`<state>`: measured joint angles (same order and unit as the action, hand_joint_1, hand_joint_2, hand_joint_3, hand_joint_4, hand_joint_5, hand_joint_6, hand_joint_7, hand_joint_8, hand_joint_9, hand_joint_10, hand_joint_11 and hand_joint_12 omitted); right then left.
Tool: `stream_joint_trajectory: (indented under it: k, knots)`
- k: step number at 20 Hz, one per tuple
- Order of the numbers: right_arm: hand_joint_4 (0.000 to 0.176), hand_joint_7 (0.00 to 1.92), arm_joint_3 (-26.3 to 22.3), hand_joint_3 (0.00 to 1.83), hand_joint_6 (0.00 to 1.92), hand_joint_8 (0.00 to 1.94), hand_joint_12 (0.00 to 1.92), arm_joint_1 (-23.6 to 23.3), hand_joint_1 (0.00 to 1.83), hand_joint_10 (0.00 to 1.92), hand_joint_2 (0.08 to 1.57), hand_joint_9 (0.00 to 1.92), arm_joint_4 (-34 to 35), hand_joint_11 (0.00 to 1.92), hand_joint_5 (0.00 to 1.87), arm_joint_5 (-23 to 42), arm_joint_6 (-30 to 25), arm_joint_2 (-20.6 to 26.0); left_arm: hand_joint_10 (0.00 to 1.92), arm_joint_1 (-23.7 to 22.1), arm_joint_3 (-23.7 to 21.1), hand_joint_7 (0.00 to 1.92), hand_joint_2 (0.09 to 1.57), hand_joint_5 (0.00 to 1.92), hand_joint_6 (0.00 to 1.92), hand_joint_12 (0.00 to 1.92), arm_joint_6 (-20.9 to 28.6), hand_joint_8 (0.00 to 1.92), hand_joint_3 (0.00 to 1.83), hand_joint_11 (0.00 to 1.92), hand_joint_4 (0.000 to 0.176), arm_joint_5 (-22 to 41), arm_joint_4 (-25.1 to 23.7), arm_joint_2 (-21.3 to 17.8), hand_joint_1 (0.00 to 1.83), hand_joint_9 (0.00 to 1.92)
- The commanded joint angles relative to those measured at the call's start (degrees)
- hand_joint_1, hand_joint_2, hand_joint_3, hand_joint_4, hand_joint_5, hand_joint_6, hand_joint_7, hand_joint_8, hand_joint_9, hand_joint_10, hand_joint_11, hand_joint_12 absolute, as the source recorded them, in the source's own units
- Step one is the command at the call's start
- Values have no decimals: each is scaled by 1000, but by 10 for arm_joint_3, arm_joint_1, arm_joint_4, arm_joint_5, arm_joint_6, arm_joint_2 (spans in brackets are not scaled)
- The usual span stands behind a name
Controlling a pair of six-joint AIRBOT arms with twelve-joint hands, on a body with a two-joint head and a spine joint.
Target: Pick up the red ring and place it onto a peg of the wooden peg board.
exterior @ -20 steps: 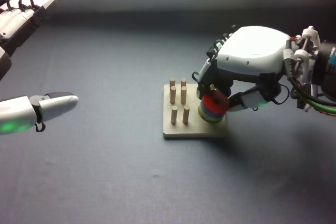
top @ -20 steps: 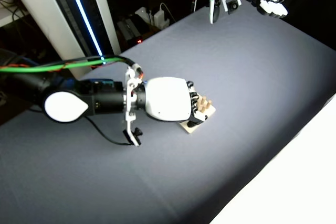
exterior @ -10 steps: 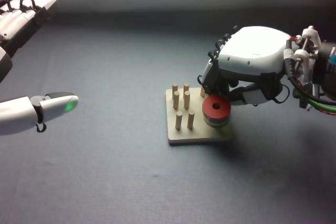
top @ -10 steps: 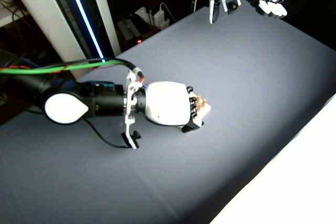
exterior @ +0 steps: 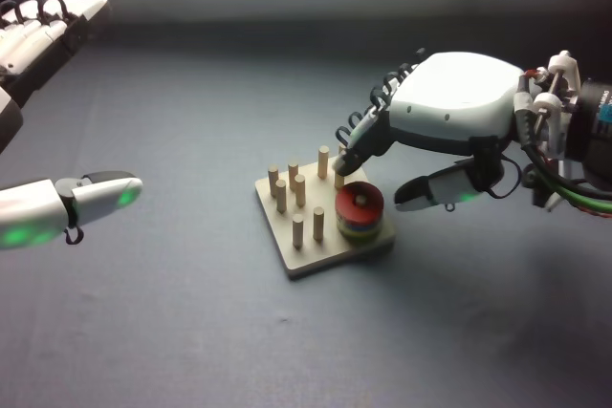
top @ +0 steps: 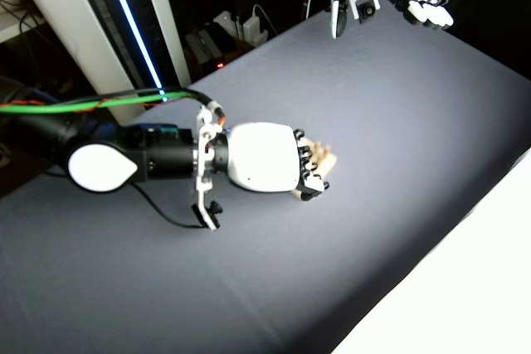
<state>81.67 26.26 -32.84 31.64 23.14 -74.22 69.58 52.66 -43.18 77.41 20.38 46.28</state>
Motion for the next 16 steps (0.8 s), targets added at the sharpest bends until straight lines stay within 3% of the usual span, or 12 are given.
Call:
stream_joint_trajectory:
  k: [1,3,4,6,8,9,10,12,13,14,16]
  knots:
    - [0,939,-1,0,7,3,1012,-6,1234,32,1010,1018,28,644,909,70,8,10,0,-2,-1,0,1029,8,2,6,4,0,0,13,57,75,0,2,614,0]
    - [0,924,-3,3,0,0,1067,-6,1216,4,1015,983,49,457,904,76,23,20,0,1,-1,0,1032,12,3,3,6,0,1,4,65,77,1,2,629,0]
    - [0,858,-5,2,0,0,988,-6,1192,0,1041,894,59,410,847,86,25,27,0,1,-1,6,1037,25,7,3,6,2,2,4,50,77,1,2,621,0]
    - [0,891,-17,0,0,3,885,0,1175,7,1024,920,83,525,831,110,36,45,0,1,-2,0,1049,13,0,7,6,0,6,11,43,79,1,2,649,0]
    - [0,907,-36,3,0,4,852,10,1178,9,1029,940,115,591,832,139,66,66,0,3,-3,0,1039,7,0,1,7,0,1,1,75,81,1,2,621,0]
    - [0,897,-44,1,2,1,978,17,1157,3,1033,928,129,523,832,157,72,77,0,4,-3,0,1032,9,1,5,7,0,0,11,73,83,1,2,598,0]
    - [0,905,-52,0,3,2,981,31,1190,4,1018,937,149,535,844,185,73,92,0,6,-4,4,1040,17,4,2,9,1,1,4,55,86,2,2,644,0]
    - [0,907,-66,0,1,1,935,59,1182,2,1012,934,181,550,845,228,74,114,0,11,-6,0,1037,17,3,1,12,0,0,2,60,96,3,1,677,0]
    - [0,882,-76,0,0,0,793,82,1145,0,1033,903,203,590,827,262,74,128,0,15,-8,14,1035,21,3,7,14,5,0,15,82,104,4,1,682,0]
    - [0,894,-83,3,0,7,787,101,1133,7,1044,914,221,594,820,289,74,137,0,18,-9,29,1029,33,8,19,15,10,0,41,86,110,4,0,709,0]
    - [0,909,-112,6,2,9,798,154,1102,13,1057,930,270,602,824,379,74,168,0,21,-13,3,1025,21,1,1,19,0,0,2,114,130,4,-1,735,0]
